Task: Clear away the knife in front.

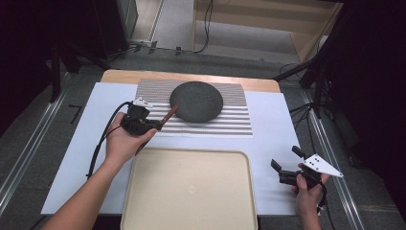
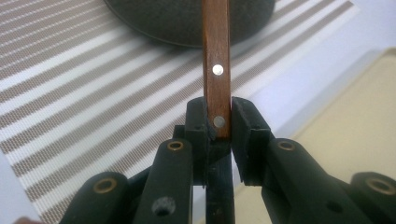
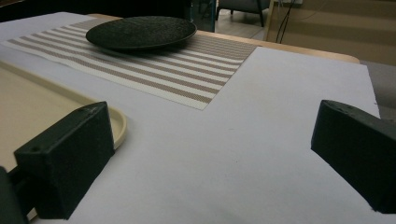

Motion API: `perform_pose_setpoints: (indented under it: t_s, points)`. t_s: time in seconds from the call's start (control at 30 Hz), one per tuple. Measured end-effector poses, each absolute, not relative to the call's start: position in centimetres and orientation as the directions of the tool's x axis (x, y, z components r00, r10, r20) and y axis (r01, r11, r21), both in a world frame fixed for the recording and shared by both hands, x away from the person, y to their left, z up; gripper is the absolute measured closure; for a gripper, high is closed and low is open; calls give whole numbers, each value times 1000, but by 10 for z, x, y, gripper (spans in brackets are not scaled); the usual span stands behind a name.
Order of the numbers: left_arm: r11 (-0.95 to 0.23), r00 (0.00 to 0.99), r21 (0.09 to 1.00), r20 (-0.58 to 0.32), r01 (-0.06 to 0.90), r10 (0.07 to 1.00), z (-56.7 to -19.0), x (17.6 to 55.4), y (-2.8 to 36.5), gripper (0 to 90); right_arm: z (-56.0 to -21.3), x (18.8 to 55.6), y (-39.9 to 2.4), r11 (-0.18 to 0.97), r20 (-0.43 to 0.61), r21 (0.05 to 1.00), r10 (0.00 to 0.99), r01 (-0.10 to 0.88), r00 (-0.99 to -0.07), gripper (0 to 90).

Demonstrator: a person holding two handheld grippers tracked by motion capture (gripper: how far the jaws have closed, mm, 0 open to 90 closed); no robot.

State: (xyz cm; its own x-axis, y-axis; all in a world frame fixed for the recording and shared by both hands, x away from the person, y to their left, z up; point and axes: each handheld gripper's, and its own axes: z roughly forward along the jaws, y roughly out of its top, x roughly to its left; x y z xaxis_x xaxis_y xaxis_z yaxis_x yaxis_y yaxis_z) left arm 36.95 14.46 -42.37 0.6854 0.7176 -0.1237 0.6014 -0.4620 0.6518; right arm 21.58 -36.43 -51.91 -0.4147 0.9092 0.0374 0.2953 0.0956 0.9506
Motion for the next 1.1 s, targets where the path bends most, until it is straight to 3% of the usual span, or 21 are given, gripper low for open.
perform_pose_setpoints:
  t_s: [0.63, 1.1]
  points:
    - [-491, 725, 667, -107, 560, 681, -425, 308, 136, 769, -519, 215, -365, 91, 41, 951, 910, 296, -412, 0]
    - [-441, 707, 661, -197, 607, 679, -452, 276, 138, 769, -519, 215, -365, 91, 41, 951, 910, 296, -413, 0]
